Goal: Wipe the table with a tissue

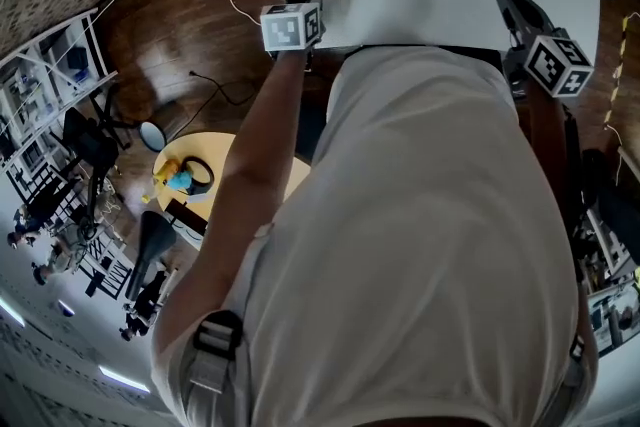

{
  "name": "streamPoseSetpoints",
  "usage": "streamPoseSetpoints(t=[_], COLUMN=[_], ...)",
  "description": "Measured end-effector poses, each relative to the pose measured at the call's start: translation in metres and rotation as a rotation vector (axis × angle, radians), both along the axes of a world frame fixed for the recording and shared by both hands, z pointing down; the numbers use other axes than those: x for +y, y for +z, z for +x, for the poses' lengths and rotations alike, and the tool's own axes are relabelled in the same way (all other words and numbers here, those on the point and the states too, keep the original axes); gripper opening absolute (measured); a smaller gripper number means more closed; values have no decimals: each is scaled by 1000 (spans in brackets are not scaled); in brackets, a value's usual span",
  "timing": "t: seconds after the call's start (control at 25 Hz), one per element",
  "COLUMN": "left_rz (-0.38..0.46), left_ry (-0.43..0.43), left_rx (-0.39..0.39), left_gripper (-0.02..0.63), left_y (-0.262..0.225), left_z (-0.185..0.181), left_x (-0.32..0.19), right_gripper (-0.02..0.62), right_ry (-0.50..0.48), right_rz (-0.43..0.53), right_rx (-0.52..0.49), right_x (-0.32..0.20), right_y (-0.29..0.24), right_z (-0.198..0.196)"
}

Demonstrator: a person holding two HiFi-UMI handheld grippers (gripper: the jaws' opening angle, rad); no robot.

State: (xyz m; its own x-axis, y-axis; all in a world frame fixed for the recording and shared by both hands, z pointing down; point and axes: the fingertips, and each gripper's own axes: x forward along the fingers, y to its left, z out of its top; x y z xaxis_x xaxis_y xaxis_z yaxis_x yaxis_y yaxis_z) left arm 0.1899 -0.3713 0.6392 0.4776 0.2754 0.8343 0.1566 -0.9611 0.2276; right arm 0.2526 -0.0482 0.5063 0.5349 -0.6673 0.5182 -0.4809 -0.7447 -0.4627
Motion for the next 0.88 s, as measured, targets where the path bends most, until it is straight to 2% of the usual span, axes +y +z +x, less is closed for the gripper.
streamPoseSetpoints(t=[0.12,0.24,0.36,0.44,0.52,0.76,0.88], left_rz=[92,136,84,31,27,-47,-60], left_ry=[15,30,96,173,211,242,182], left_rx=[36,64,67,58,46,-23,22], left_gripper=[48,44,41,41,41,43,44], left_y=[0,-2,-1,7,2,-6,-15], left_z=[29,55,63,52,38,9,12], left_x=[-21,-18,11,40,59,88,84], right_gripper=[8,8,8,8,8,9,8], right_ry=[5,16,45,66,81,76,59], right_rz=[3,2,0,-1,1,19,28], right_rx=[-1,0,-5,-10,-14,-14,-4], right_x=[-2,1,11,18,23,22,19], right_y=[0,-1,1,3,5,6,1], right_z=[-6,-12,-16,-20,-23,-22,-17])
